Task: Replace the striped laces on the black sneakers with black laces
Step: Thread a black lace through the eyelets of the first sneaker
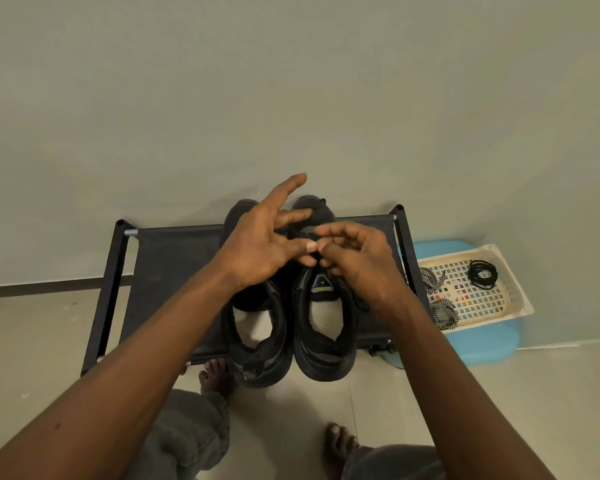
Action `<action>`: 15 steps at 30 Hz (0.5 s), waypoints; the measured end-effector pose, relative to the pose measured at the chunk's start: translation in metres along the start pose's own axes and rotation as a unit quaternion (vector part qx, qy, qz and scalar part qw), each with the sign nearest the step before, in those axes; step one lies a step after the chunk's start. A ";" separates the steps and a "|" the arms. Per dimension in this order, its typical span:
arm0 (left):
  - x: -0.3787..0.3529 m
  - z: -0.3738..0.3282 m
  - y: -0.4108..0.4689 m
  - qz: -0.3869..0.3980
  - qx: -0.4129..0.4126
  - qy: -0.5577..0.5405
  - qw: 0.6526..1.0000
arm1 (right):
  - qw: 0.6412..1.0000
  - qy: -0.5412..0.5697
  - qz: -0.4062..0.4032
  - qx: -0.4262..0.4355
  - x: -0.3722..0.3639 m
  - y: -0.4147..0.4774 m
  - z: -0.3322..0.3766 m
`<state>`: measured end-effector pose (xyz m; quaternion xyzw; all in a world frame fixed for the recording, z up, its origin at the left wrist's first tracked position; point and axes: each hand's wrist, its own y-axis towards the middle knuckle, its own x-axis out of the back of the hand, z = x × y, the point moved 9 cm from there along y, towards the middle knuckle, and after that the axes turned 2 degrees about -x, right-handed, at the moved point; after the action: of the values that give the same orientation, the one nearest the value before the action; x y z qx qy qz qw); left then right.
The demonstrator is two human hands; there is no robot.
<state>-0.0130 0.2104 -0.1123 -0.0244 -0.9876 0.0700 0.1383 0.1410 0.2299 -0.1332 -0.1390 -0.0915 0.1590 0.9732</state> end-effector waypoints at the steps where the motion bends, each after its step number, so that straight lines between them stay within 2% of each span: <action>1: -0.002 -0.001 -0.001 -0.001 0.000 -0.003 1.000 | 1.000 0.017 0.016 0.000 -0.002 0.000 0.001; 3: -0.002 -0.001 -0.001 -0.021 -0.010 -0.004 1.000 | 0.998 0.040 0.058 0.004 -0.009 -0.002 0.004; 5: 0.000 0.000 0.000 -0.059 -0.016 -0.010 0.998 | 0.998 0.015 0.062 0.026 -0.011 -0.002 0.007; 10: -0.010 0.006 -0.003 -0.129 0.036 -0.141 0.981 | 0.990 -0.097 -0.032 0.098 -0.010 -0.007 0.013; 12: -0.016 0.010 -0.003 -0.135 0.047 -0.175 0.974 | 0.969 -0.178 -0.080 0.150 -0.011 -0.011 0.018; 15: -0.014 0.013 -0.002 -0.133 0.054 -0.166 0.976 | 0.930 -0.268 -0.128 0.215 -0.011 -0.016 0.029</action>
<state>-0.0030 0.2057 -0.1283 0.1267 -0.9859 0.1076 -0.0188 0.1289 0.2188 -0.1023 0.1339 -0.3297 0.0803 0.9311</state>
